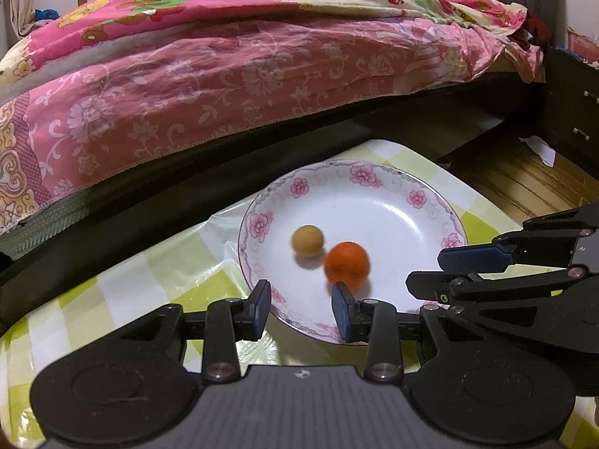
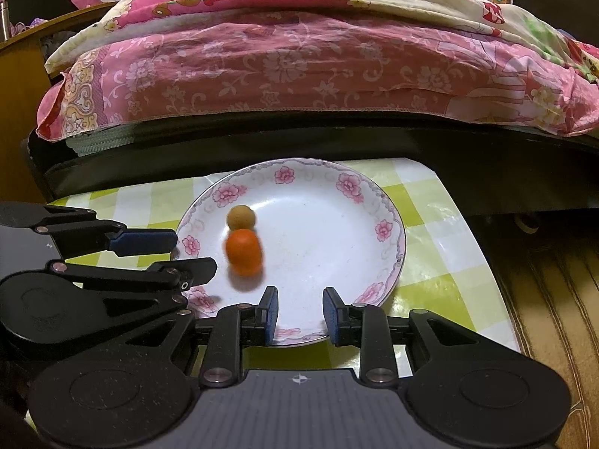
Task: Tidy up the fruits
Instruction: 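Open both tools to drop the orange and brown fruit onto the plate, then withdraw both open tools from the plate back toward the fruit cluster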
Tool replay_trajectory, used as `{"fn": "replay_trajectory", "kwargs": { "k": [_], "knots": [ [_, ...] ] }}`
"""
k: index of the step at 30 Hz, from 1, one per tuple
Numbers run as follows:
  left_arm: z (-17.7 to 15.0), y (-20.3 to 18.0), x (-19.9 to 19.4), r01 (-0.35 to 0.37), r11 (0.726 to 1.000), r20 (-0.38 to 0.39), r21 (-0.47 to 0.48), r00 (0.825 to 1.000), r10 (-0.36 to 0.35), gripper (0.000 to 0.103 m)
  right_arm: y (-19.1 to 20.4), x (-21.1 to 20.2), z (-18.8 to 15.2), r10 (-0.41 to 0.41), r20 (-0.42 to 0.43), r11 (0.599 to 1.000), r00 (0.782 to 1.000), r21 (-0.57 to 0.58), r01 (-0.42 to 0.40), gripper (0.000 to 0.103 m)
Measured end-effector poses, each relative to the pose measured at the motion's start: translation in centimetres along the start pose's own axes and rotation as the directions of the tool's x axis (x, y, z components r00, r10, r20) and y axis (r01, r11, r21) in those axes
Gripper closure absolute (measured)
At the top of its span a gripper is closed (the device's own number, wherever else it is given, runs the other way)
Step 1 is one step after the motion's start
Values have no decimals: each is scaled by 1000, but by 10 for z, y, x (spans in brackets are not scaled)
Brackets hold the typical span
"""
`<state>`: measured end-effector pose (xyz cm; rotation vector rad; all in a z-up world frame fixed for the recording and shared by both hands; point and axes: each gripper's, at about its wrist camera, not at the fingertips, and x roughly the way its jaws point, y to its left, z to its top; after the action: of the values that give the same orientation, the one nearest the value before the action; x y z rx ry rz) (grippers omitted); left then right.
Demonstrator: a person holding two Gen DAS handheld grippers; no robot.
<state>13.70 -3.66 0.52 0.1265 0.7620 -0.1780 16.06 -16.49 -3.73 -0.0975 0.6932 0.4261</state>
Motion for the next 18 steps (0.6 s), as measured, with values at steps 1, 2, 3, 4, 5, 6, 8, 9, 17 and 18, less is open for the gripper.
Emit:
{"fn": "replay_trajectory", "kwargs": {
  "k": [1,2,3,4,5,6,8,9,17,18],
  "knots": [
    [0,0,-1,-1,1000,2,0,1000,1,60,0,-1,0,0,2,1000,1000,0,0,78],
    [0,0,-3,-3,1000,5,0,1000,3,60,0,-1,0,-2,3,1000,1000,0,2,78],
    [0,0,-5,-4,1000,7,0,1000,4,60,0,-2,0,-3,5,1000,1000,0,3,78],
    [1,0,-7,-6,1000,10,-1,1000,6,60,0,-3,0,-2,7,1000,1000,1,2,78],
    [1,1,-9,-7,1000,13,-1,1000,7,60,0,-4,1,-3,9,1000,1000,2,3,78],
    [2,1,-11,-8,1000,16,-2,1000,8,60,0,-5,1,-3,10,1000,1000,3,3,78],
    [2,2,-16,-8,1000,21,-4,1000,9,60,0,-6,1,-3,13,1000,1000,3,3,78],
    [2,2,-18,-7,1000,23,-5,1000,7,59,0,-8,1,-4,15,1000,1000,3,4,77],
    [-1,1,-35,-3,1000,34,3,999,3,59,7,-18,0,3,32,1000,999,-1,-3,75],
    [-2,1,-36,-3,1000,35,4,999,3,59,8,-20,0,3,34,1000,999,-3,-3,75]
  ]
}}
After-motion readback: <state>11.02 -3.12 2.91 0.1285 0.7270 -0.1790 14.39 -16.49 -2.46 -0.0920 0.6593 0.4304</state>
